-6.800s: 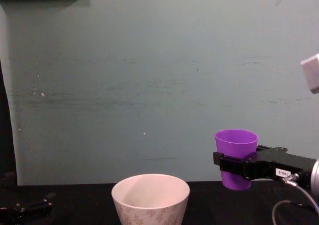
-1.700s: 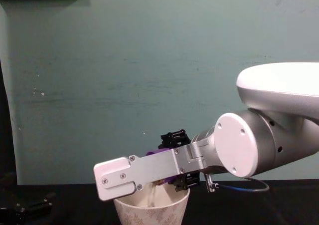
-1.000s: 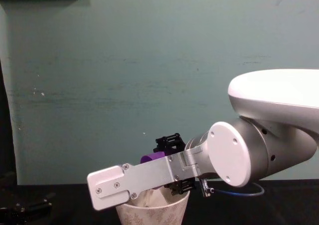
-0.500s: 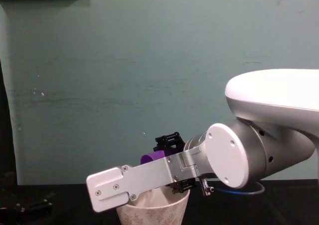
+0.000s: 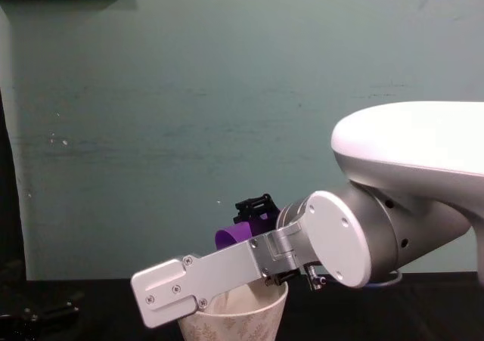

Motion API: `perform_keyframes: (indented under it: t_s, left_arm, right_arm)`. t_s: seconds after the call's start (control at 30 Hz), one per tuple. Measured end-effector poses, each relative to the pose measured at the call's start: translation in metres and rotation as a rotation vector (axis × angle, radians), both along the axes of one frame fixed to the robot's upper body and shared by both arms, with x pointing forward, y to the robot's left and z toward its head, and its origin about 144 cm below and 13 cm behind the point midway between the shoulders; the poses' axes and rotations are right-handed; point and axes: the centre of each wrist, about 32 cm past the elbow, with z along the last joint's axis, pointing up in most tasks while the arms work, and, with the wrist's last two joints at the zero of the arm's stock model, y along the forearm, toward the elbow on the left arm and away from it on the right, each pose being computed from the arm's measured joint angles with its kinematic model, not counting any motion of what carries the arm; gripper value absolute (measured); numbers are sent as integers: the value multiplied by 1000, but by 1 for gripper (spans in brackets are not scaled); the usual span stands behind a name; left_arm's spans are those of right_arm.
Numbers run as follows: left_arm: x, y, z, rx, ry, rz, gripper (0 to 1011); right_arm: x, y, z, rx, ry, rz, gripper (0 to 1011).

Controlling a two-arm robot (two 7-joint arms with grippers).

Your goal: Pick up the cup and pour the mung beans from the cup into the bowl.

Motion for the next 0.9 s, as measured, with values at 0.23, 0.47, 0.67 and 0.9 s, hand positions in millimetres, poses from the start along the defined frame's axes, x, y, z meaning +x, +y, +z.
perform_keyframes:
  t_s: [0.23, 0.47, 0.67, 0.9]
  left_arm:
    - [0, 0, 0, 0, 0, 0, 1011]
    - [0, 0, 0, 0, 0, 0, 1011]
    - [0, 0, 0, 0, 0, 0, 1012]
    - [0, 0, 0, 0, 0, 0, 1012]
  right_arm:
    - [-1, 3, 0, -51, -23, 4, 726]
    - [-2, 7, 1, -95, -42, 13, 726]
    - [-3, 11, 0, -137, -51, 22, 726]
    - [-4, 14, -1, -180, -63, 30, 726]
